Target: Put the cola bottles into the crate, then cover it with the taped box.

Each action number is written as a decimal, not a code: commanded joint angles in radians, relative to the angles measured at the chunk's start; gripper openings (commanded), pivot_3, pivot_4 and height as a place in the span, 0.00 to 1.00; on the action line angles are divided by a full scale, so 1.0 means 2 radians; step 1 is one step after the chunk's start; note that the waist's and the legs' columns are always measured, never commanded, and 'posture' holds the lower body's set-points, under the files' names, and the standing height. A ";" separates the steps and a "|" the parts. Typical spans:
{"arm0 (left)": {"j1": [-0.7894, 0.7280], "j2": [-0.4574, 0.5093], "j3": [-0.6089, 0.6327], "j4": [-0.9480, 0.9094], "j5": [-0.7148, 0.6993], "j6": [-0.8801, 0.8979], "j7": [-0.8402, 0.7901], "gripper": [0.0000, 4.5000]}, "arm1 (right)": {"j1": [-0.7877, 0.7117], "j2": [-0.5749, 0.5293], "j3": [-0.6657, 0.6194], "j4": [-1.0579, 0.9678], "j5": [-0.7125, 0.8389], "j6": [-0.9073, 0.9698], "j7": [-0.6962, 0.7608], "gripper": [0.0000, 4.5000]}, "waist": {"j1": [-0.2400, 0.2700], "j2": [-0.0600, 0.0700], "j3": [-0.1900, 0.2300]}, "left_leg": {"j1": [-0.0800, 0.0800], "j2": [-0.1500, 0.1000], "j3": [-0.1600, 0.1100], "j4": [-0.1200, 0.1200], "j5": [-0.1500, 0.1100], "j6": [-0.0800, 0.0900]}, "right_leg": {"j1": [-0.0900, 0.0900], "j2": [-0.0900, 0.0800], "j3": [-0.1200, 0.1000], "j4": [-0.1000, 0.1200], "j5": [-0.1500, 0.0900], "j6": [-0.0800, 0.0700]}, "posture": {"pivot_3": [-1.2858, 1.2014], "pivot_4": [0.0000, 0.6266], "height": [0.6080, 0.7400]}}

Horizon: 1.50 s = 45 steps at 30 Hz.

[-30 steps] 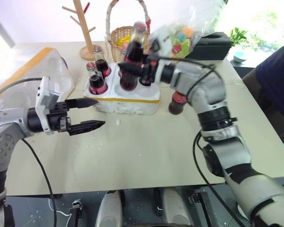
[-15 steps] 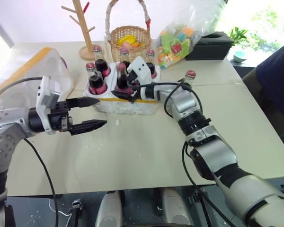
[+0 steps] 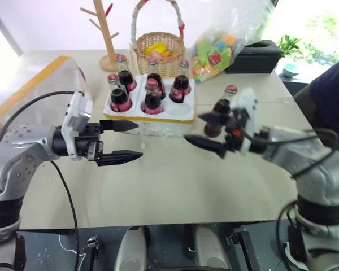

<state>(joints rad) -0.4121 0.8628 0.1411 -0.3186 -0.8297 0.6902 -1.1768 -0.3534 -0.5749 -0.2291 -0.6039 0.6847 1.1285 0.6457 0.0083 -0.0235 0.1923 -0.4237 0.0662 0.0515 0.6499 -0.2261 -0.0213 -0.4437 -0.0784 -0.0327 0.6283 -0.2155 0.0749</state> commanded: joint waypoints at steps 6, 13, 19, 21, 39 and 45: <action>-0.038 -0.009 -0.018 0.007 0.007 -0.008 -0.016 1.00 | 0.009 0.027 -0.010 0.069 -0.091 -0.102 -0.112 0.99 | -0.006 0.000 0.000 | 0.001 0.000 0.000 0.001 0.000 0.000 | 0.000 0.000 0.000 0.000 0.000 -0.001 | 0.52 0.24 1.00; -0.050 -0.014 -0.028 0.015 0.016 -0.012 -0.018 1.00 | -0.056 0.067 0.034 0.186 -0.130 -0.178 -0.122 0.99 | -0.011 0.000 0.000 | 0.000 0.000 0.000 0.000 0.000 0.000 | 0.000 0.000 0.001 0.000 0.000 0.000 | 0.52 0.24 1.00; -0.045 -0.011 -0.016 0.014 0.017 -0.011 -0.014 1.00 | -0.113 0.086 0.049 0.297 -0.152 -0.229 -0.115 0.94 | -0.011 0.000 0.000 | 0.000 0.000 0.000 0.000 0.000 0.000 | 0.000 0.000 0.001 0.000 0.000 0.000 | 0.52 0.24 1.00; -0.041 -0.009 -0.011 0.011 0.016 -0.010 -0.011 1.00 | -0.124 0.086 0.048 0.311 -0.152 -0.237 -0.112 0.80 | -0.010 0.000 0.000 | 0.000 0.000 0.000 0.000 0.000 0.000 | 0.000 0.000 0.001 0.000 0.000 0.000 | 0.52 0.24 1.00; 0.024 0.009 0.065 -0.017 -0.005 0.000 0.041 1.00 | -0.291 0.114 0.080 0.298 -0.090 -0.243 -0.032 0.59 | -0.009 0.002 0.002 | -0.001 0.000 -0.001 -0.002 0.000 0.000 | -0.002 0.002 0.001 0.001 0.001 0.002 | 0.52 0.24 1.00; 0.023 0.010 0.068 -0.018 -0.007 0.000 0.046 1.00 | -0.262 0.113 0.132 0.325 -0.149 -0.283 -0.031 0.59 | -0.010 0.002 0.002 | -0.002 -0.001 0.000 0.000 0.000 0.000 | -0.001 -0.001 0.001 0.000 0.001 0.002 | 0.52 0.24 1.00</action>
<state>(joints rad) -0.3606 0.8713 0.2456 -0.3248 -0.8205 0.6945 -1.0865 -0.8344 -0.3418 0.0615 0.0903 0.4037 0.6349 0.5882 -0.0114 -0.0195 0.1962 -0.4279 0.0643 0.0517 0.6503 -0.2258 -0.0211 -0.4468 -0.0794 -0.0308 0.6282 -0.2143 0.0785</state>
